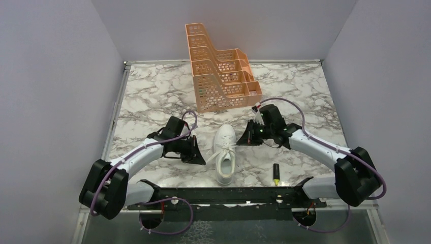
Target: Tie the shoes
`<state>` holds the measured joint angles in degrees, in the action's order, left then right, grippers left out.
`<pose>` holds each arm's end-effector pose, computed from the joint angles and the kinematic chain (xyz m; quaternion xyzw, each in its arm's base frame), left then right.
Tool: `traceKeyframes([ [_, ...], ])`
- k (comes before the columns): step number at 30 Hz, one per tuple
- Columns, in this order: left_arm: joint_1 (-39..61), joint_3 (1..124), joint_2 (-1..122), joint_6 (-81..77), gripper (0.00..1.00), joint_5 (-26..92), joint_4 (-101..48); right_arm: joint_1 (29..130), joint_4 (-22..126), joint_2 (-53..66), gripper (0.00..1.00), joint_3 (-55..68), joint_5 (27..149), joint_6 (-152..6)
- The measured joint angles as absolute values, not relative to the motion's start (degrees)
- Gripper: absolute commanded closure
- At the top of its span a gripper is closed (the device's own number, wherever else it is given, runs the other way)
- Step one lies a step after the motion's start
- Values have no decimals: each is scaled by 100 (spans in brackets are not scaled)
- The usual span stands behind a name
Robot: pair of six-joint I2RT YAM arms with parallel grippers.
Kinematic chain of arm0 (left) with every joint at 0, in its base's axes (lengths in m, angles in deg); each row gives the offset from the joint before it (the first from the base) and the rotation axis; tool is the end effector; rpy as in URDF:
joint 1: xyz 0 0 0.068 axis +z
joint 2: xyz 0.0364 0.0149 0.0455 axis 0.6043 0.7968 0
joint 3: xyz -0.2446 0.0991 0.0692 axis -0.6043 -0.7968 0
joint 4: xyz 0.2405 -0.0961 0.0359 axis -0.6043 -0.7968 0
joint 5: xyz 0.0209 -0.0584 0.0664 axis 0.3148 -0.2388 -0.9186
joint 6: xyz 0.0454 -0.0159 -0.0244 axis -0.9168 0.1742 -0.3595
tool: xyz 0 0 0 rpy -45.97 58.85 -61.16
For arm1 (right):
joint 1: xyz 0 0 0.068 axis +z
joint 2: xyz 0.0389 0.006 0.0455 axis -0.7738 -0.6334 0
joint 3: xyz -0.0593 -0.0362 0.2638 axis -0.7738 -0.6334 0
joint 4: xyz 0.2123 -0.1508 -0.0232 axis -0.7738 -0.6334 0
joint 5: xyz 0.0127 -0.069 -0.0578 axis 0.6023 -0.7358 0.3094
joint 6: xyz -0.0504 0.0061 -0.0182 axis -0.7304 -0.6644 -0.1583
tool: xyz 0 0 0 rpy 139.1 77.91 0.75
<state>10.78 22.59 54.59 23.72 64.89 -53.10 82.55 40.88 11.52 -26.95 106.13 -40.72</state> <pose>0.1753 -0.1129 0.1703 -0.0012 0.9142 -0.4048 0.0183 0.2186 0.1540 0.2040 -0.0258 0.9090 0.3777 0.1744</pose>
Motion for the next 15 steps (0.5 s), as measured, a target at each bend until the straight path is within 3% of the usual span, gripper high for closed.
traceKeyframes([
  [15, 1098, 2563, 5522, 2127, 100, 5783, -6027, 8096, 3994, 1646, 99, -3099, 10056, -3722],
])
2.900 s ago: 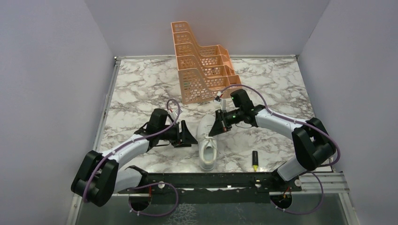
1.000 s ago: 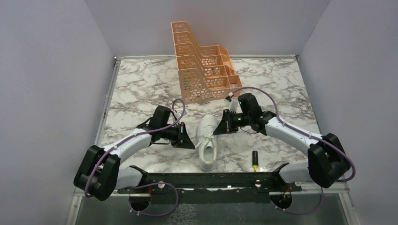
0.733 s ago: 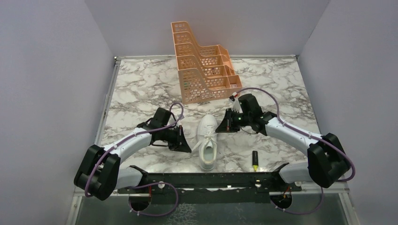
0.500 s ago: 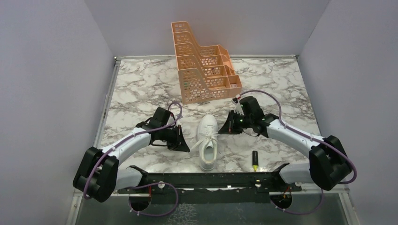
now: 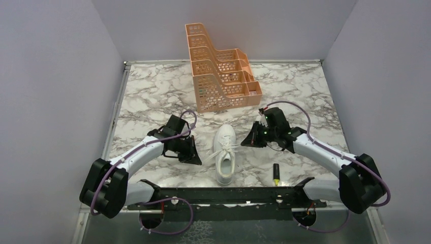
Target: Tie the shoes
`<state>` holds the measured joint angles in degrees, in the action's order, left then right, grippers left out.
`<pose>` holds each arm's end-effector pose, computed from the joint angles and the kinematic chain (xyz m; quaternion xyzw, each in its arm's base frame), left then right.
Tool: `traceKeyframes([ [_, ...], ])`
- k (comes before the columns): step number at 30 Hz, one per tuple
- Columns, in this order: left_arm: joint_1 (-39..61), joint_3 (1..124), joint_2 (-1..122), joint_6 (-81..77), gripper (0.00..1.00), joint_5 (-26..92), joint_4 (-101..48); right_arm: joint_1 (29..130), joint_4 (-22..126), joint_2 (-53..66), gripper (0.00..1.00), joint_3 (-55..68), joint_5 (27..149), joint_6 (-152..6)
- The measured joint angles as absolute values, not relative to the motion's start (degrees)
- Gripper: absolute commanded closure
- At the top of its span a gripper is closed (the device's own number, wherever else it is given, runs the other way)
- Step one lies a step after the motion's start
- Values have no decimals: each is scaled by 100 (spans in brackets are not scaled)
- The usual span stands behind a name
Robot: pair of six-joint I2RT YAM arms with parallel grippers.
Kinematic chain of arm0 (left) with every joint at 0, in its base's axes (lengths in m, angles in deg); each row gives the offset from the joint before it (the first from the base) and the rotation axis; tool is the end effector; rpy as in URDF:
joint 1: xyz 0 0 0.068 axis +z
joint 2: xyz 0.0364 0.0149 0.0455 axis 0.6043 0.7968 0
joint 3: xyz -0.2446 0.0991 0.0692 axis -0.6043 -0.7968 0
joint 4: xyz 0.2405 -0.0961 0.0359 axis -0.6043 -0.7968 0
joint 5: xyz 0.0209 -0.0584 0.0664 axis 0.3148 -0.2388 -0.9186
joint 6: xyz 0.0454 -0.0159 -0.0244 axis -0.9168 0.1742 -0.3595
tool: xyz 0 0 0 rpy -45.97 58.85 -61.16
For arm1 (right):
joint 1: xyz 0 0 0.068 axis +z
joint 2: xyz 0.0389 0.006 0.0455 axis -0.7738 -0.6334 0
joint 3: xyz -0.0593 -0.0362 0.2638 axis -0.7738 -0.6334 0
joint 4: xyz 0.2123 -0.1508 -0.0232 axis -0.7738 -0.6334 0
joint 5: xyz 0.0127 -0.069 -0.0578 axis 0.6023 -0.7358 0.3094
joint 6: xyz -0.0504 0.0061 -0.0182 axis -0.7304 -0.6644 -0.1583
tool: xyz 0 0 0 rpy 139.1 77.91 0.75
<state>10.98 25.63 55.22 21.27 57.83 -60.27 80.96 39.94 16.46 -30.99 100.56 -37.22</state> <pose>0.1775 -0.1093 0.1750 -0.0110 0.9399 -0.3404 0.0256 0.2074 0.1352 0.2003 0.0332 0.9164 0.3469 0.1969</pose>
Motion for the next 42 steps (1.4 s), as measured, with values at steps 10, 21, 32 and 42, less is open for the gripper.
traceKeyframes([
  [10, 1168, 2628, 5522, 2057, 100, 5590, -6226, 7877, 4003, 1909, 100, -3335, 10014, -3512],
  [21, 1212, 2628, 5520, 2042, 100, 5529, -6261, 7716, 4081, 1974, 99, -3497, 10023, -3383],
  [32, 1245, 2676, 5494, 1727, 53, 5512, -6457, 7558, 3725, 1692, 14, -2964, 10572, -4491],
  [42, 1247, 3465, 5019, 1415, 40, 5446, -6680, 8328, 2464, 1826, 43, -1274, 11057, -7582],
])
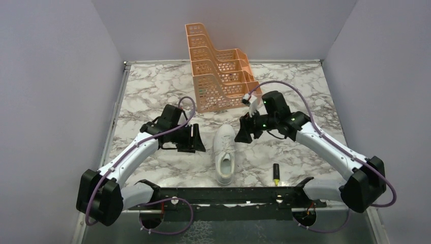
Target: Tie the shoes
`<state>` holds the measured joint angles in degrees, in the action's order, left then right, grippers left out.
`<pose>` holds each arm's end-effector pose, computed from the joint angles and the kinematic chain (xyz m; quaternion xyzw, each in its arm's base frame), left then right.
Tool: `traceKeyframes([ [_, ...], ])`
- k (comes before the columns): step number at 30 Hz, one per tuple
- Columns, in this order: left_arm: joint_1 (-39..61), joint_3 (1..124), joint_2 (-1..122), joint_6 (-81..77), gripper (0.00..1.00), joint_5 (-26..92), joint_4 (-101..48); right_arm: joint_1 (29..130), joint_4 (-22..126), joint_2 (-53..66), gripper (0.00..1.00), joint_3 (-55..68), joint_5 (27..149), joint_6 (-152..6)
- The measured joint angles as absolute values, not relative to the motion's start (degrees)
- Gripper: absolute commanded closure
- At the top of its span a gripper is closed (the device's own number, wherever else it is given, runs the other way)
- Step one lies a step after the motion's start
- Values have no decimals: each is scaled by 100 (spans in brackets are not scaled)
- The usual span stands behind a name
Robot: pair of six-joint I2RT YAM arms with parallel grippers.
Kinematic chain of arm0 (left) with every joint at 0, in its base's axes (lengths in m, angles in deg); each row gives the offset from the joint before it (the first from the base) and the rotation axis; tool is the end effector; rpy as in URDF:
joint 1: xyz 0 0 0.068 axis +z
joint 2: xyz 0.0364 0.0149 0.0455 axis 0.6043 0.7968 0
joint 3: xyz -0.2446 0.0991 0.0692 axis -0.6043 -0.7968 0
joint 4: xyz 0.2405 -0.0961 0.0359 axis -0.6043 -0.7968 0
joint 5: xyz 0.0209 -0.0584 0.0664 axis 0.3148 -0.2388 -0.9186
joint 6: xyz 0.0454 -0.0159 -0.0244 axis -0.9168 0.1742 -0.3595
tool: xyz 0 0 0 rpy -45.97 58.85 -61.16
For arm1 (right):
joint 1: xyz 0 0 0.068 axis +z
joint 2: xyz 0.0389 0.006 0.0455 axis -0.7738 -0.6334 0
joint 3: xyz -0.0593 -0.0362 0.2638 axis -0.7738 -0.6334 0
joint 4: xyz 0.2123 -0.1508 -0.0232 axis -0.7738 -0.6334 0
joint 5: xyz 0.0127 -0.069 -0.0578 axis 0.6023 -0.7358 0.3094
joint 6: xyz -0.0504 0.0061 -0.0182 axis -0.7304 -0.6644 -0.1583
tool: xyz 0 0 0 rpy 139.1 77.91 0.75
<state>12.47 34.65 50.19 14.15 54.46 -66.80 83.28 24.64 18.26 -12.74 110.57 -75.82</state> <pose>0.1870 -0.1058 0.2313 0.0460 0.9325 -0.3369 0.1219 0.2083 0.1544 0.2923 -0.3212 0.8277 0.3489 0.3000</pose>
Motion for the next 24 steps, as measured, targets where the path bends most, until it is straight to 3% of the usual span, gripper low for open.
traceKeyframes([
  [3, 1247, 3616, 5209, 1349, 39, 5468, -6593, 8594, 2394, 1321, 44, -1180, 11448, -7864],
  [6, 1247, 3723, 5432, 1329, 39, 5518, -6492, 8822, 2342, 940, 53, -1176, 11721, -8041],
  [9, 1247, 3769, 5483, 1327, 39, 5586, -6433, 8900, 2311, 744, 52, -1172, 11942, -8155],
  [21, 1247, 3787, 5483, 1325, 37, 5859, -6363, 8896, 2324, 671, 54, -1268, 12124, -8279],
  [24, 1247, 3787, 5483, 1323, 37, 5899, -6363, 8896, 2326, 671, 61, -1329, 12130, -8279],
])
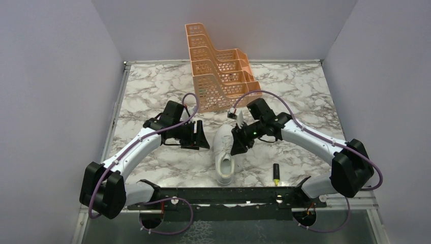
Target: Tie the shoes
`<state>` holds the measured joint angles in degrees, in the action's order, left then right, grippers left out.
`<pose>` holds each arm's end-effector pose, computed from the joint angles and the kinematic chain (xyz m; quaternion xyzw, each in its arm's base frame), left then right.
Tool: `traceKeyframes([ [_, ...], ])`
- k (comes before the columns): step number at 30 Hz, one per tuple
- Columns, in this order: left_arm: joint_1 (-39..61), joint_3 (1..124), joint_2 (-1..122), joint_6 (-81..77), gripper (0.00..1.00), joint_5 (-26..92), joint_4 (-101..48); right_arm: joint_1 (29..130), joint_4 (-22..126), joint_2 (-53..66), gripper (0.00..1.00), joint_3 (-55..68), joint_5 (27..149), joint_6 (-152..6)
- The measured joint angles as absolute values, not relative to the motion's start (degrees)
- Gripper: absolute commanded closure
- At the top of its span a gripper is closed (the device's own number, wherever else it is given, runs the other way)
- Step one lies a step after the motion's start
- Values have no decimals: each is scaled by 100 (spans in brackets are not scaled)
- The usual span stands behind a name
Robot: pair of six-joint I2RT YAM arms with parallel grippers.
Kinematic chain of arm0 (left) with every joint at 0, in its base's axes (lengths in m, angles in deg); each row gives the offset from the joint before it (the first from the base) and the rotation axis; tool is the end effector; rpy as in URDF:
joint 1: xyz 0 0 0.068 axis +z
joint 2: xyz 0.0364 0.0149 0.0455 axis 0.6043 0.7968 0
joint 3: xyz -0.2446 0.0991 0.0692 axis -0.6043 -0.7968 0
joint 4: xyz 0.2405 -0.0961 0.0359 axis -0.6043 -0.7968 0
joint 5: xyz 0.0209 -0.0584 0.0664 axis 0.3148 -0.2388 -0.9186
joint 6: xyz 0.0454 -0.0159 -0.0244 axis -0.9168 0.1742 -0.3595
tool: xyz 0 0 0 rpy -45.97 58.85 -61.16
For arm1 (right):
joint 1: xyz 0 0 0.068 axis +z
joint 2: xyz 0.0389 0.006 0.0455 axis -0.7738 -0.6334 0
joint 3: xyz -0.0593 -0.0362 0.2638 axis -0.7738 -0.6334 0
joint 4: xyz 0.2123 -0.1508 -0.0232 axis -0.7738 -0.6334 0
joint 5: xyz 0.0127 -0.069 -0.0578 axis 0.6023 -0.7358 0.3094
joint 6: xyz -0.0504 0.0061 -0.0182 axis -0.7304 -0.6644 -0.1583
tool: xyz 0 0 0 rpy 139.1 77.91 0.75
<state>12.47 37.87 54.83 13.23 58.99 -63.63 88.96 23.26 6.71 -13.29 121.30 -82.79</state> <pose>0.2049 -0.1166 0.2362 0.0682 0.9178 -0.3726 0.1193 0.2086 0.1942 0.2396 -0.4131 0.8001 0.4022 0.1656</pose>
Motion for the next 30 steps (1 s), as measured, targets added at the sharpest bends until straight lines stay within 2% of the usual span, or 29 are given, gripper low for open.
traceKeyframes([
  [2, 1247, 3787, 5483, 1318, 37, 5916, -6363, 8896, 2329, 671, 67, -1373, 12150, -8279],
  [4, 1247, 3789, 5485, 1312, 37, 5945, -6363, 8894, 2320, 671, 70, -1423, 12172, -8273],
  [8, 1247, 3850, 5535, 1290, 36, 5969, -6363, 8896, 2302, 671, 87, -1451, 12169, -8238],
  [12, 1247, 3981, 5679, 1248, 38, 6010, -6337, 8896, 2250, 678, 99, -1449, 12163, -8152],
  [22, 1151, 4182, 6106, 1583, 37, 6242, -5922, 8896, 1959, 1235, 99, -1467, 12292, -7744],
  [30, 525, 4982, 7122, 1876, 42, 5977, -5738, 8961, 1915, 1461, 99, -1810, 12506, -7567],
])
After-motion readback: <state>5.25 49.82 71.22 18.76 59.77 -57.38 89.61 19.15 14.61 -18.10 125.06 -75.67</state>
